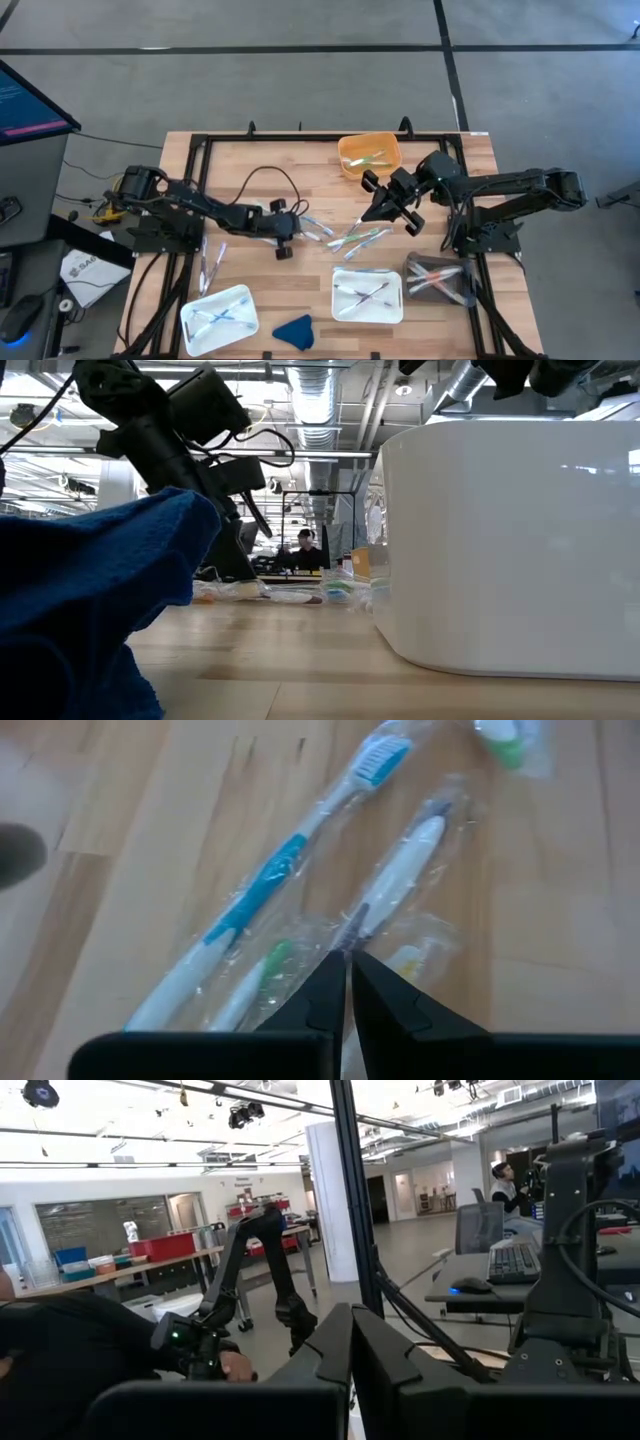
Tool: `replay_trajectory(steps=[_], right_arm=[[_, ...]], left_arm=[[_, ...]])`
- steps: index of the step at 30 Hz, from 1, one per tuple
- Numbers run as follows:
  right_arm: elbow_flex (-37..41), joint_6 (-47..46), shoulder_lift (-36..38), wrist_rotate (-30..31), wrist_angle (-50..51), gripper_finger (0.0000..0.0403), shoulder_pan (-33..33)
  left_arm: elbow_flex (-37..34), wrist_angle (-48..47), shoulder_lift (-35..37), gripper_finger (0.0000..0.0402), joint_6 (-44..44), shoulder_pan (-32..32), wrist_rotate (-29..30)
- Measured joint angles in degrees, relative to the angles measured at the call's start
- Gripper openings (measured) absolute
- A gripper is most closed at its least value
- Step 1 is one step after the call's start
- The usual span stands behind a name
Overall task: Pick & Place Toothbrushes
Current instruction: Put the violet toothbrush into the right white bin
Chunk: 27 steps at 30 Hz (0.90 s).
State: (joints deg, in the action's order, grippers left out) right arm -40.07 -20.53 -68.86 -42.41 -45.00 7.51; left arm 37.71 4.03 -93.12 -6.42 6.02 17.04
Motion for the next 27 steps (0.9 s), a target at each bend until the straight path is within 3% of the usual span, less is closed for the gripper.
replay_trajectory(steps=[8,15,21,27], right_arm=[[0.00,0.11,0.00,-0.02,0.01,0.0000,0.00],[0.00,0.09,0.00,-0.11,0.01,0.0000,0.00],[0.00,0.09,0.00,-0.11,0.01,0.0000,0.00],[0.00,0.07,0.00,-0.10,-0.01,0.0000,0.00]], left_arm=[[0.00,-0.02,0.00,0.0017,-0.21,1.34,-0.02],[0.00,-0.06,0.02,0.0017,-2.64,1.67,-6.16],[0.00,-0.02,0.02,0.0017,-1.93,1.27,-2.00],[0.00,-0.02,0.04,0.0017,0.44,-0.11,-2.15]])
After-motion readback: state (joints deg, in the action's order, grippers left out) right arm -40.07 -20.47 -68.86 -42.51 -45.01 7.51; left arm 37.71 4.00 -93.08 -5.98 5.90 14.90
